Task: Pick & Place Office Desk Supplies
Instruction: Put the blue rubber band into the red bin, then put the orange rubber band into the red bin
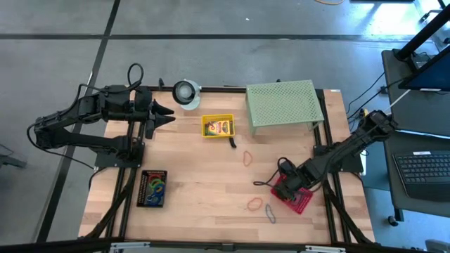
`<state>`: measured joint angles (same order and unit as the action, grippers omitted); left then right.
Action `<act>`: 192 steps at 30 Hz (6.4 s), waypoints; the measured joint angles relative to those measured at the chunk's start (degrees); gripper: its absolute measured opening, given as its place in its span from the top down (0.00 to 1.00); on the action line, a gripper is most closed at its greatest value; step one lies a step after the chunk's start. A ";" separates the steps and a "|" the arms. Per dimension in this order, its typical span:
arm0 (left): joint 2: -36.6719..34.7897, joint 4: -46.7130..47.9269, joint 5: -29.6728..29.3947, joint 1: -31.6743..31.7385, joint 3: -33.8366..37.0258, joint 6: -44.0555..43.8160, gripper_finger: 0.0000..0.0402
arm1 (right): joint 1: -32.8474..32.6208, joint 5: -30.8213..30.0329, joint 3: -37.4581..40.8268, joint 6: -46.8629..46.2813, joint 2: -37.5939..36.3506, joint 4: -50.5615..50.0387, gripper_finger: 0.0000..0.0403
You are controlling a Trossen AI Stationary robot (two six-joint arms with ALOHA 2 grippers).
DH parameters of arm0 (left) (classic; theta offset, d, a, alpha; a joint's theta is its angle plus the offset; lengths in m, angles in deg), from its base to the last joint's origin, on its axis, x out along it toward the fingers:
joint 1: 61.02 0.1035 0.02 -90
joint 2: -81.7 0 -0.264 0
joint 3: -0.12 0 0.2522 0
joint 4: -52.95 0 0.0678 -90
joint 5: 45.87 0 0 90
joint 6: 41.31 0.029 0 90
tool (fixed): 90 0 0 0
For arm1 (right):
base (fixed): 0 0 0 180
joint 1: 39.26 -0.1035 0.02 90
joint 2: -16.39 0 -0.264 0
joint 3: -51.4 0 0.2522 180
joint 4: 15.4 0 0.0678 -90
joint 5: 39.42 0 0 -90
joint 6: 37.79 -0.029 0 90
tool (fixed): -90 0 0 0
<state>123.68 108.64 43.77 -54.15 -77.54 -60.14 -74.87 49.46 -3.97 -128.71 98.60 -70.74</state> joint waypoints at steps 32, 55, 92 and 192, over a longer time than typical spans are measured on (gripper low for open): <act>0.00 -0.15 -0.07 -0.02 0.00 0.02 0.65 | 4.49 4.94 -2.55 1.73 -8.59 -0.64 0.68; 1.82 -0.13 -0.07 -0.02 0.00 -0.46 0.65 | -7.37 0.07 -31.70 -5.44 20.31 -0.91 0.75; 2.23 -0.57 8.02 -0.02 0.00 -0.54 0.65 | -7.20 0.18 -32.71 -18.46 32.70 -1.98 0.46; 2.21 -1.87 5.49 -0.02 0.00 -1.46 0.65 | -8.41 -6.76 -16.55 -19.64 2.51 -19.15 0.46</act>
<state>125.89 106.77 49.26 -54.17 -77.54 -61.60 -83.28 42.70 -20.53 -148.35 101.11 -89.89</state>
